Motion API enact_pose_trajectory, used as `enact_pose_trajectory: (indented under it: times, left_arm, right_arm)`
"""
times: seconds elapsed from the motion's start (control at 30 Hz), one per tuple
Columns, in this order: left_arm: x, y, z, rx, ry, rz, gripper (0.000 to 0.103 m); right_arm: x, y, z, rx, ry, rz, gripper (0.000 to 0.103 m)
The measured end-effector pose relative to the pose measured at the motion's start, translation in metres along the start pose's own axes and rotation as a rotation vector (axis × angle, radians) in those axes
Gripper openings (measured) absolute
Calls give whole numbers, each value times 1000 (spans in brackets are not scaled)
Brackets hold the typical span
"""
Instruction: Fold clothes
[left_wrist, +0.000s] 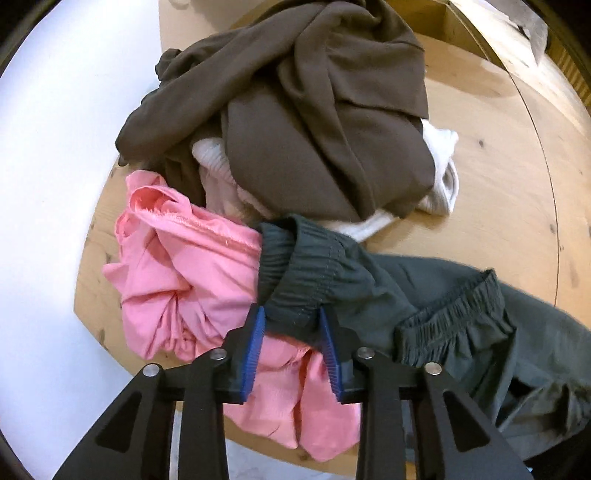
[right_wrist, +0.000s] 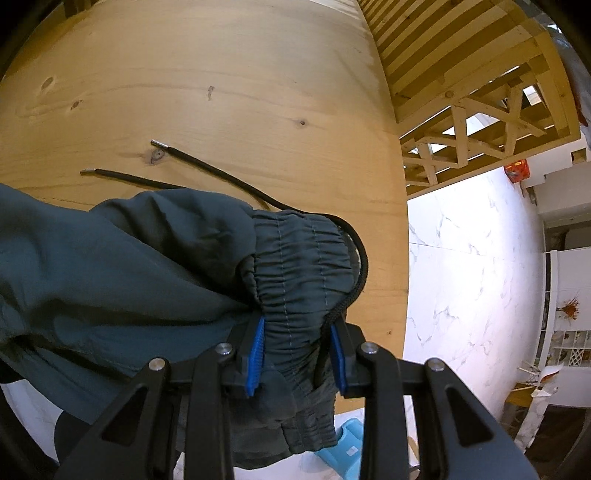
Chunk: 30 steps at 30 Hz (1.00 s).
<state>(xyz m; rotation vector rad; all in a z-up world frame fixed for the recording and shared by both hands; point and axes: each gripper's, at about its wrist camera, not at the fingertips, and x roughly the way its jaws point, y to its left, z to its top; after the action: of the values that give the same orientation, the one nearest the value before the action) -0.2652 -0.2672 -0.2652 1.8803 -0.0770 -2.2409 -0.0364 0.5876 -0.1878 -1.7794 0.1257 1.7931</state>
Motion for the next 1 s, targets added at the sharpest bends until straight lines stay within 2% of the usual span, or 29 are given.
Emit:
enact_pose_trajectory:
  times: [0.07,0.1,0.13,0.2,0.3,0.4,0.43,0.47,0.5,0.53,0.63,0.8,0.97,1.0]
  left_arm:
    - [-6,1,2,5,-11,-17,35]
    - [-8,2,3,9,-19,-9,42]
    - [-11,5,4,6,-28,-3,44]
    - [-13,9,7,-6,-32,-21,44]
    - [-5,3,13,29,-12,-15,50]
    - [11,-6,18,76,17,31,49]
    - [17,-9,19,92,27,47,43]
    - [19,-10,19,96,25,35,32]
    - [19,-9,18,94,23,4,12]
    - [19,-8,17,93,21,-28,11]
    - [1,-6,11,94,-41,-41,9]
    - [-66,8,19,43,-191,-131,8]
    - [-140,-24,73,75,-371,-151,9]
    - [-139,-29,84,80,-382,-142,10]
  right_arm:
    - [1,1,1,-8,6,-2,29]
    - [0,3,1,-8,6,-2,29]
    - [-2,5,0,-6,5,-2,29]
    - [-3,6,3,-1,1,3,29]
    - [-3,7,7,6,-5,10,29]
    - [-1,6,11,12,-13,16,29]
    - [0,5,12,14,-16,18,29]
    - [0,4,13,16,-19,20,29]
    - [1,4,15,18,-22,22,29]
    - [2,3,16,21,-26,24,29]
    - [1,1,21,29,-48,21,29]
    - [-27,-21,41,100,-178,-52,28]
    - [-57,-46,62,181,-312,-129,28]
    - [-61,-50,67,194,-332,-142,29]
